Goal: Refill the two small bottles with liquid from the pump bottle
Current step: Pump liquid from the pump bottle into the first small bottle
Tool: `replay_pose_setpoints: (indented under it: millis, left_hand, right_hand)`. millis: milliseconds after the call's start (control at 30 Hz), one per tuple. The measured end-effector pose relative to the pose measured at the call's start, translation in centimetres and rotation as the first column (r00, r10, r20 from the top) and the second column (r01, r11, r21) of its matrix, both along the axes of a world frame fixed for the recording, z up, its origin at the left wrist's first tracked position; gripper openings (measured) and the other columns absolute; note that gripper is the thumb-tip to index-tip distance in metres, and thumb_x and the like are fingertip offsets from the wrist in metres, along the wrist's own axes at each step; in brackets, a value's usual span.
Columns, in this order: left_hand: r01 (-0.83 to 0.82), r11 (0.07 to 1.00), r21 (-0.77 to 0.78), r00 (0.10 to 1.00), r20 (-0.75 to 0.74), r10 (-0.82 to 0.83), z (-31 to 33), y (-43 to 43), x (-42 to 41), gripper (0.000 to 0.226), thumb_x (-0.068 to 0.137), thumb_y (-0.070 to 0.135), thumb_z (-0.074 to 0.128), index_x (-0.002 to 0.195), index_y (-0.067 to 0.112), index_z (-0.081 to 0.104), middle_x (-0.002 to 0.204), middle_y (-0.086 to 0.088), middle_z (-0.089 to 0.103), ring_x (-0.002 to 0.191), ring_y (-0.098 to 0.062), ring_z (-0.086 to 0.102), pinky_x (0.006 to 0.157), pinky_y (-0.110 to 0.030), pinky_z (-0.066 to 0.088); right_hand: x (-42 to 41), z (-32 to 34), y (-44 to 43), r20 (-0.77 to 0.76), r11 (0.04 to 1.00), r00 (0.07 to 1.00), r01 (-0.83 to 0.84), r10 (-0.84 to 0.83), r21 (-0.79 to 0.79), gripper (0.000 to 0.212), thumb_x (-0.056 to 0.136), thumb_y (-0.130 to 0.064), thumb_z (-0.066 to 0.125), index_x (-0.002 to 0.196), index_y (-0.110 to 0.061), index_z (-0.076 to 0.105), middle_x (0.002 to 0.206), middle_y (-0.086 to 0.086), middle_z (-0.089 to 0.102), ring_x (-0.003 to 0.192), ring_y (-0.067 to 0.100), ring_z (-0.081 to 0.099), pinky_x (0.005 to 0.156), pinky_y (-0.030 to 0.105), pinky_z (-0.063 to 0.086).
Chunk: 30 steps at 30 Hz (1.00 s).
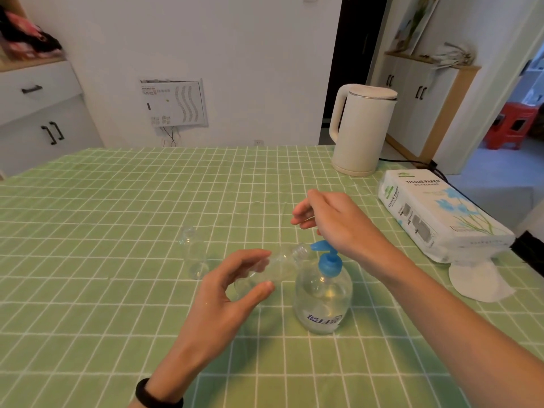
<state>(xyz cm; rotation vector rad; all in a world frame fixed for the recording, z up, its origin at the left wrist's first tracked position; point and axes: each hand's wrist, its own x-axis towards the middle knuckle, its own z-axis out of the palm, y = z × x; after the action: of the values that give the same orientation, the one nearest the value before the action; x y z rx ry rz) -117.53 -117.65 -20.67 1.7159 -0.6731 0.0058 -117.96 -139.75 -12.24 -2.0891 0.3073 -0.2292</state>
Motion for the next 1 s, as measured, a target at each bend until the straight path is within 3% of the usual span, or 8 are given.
replay_pose_setpoints:
  millis: [100, 167, 400, 733, 1000]
  left_hand:
    - [0.001, 1.0, -0.029, 1.0, -0.004, -0.001, 0.2, 0.2, 0.2, 0.039, 0.085, 0.023, 0.078, 0.124, 0.025, 0.073, 0.117, 0.011, 0.078, 0.116, -0.011, 0.072, 0.1, -0.016, 0.051]
    - [0.006, 0.999, -0.043, 1.0, -0.001, -0.006, 0.3, 0.3, 0.2, 0.039, 0.086, 0.023, 0.079, 0.124, 0.025, 0.073, 0.118, 0.011, 0.078, 0.116, -0.011, 0.072, 0.1, -0.015, 0.051]
    - [0.016, 0.999, -0.028, 1.0, 0.013, -0.016, 0.3, -0.1, 0.1, 0.041, 0.084, 0.039, 0.076, 0.124, 0.031, 0.073, 0.118, 0.011, 0.077, 0.116, -0.016, 0.072, 0.099, -0.019, 0.051]
    - [0.024, 0.999, -0.027, 1.0, 0.001, -0.024, 0.2, -0.5, 0.1, 0.04, 0.083, 0.034, 0.079, 0.123, 0.032, 0.073, 0.117, 0.012, 0.077, 0.117, -0.014, 0.071, 0.1, -0.019, 0.052]
    - [0.0, 1.0, 0.003, 1.0, 0.003, 0.0, -0.4, -0.7, -0.3, 0.039, 0.084, 0.025, 0.08, 0.122, 0.032, 0.073, 0.114, 0.015, 0.078, 0.114, -0.01, 0.072, 0.1, -0.024, 0.053]
  right_hand:
    - [0.5, 0.1, -0.2, -0.025, 0.997, 0.999, -0.024, 0.022, -0.071, 0.049, 0.114, -0.034, 0.038, 0.09, -0.024, 0.079, 0.092, -0.008, 0.084, 0.099, 0.011, 0.077, 0.101, 0.04, 0.058]
    - [0.6, 0.0, -0.2, -0.035, 0.994, 0.999, -0.026, 0.022, -0.106, 0.049, 0.113, -0.031, 0.039, 0.086, -0.023, 0.08, 0.089, -0.01, 0.083, 0.098, 0.011, 0.076, 0.106, 0.045, 0.058]
    - [0.5, -0.7, -0.2, -0.072, 0.997, 0.997, -0.004, -0.002, -0.079, 0.048, 0.11, -0.025, 0.042, 0.083, -0.02, 0.081, 0.084, -0.005, 0.083, 0.094, 0.013, 0.077, 0.102, 0.044, 0.06]
    - [0.6, -1.2, -0.2, -0.138, 0.99, 0.99, 0.012, -0.032, -0.142, 0.047, 0.109, -0.023, 0.041, 0.084, -0.015, 0.08, 0.08, -0.006, 0.081, 0.084, 0.009, 0.078, 0.088, 0.034, 0.06]
    - [0.4, -1.9, 0.1, -0.164, 0.987, 0.985, 0.032, -0.057, -0.155, 0.047, 0.11, -0.026, 0.041, 0.084, -0.018, 0.079, 0.08, -0.007, 0.081, 0.088, 0.012, 0.078, 0.099, 0.043, 0.061]
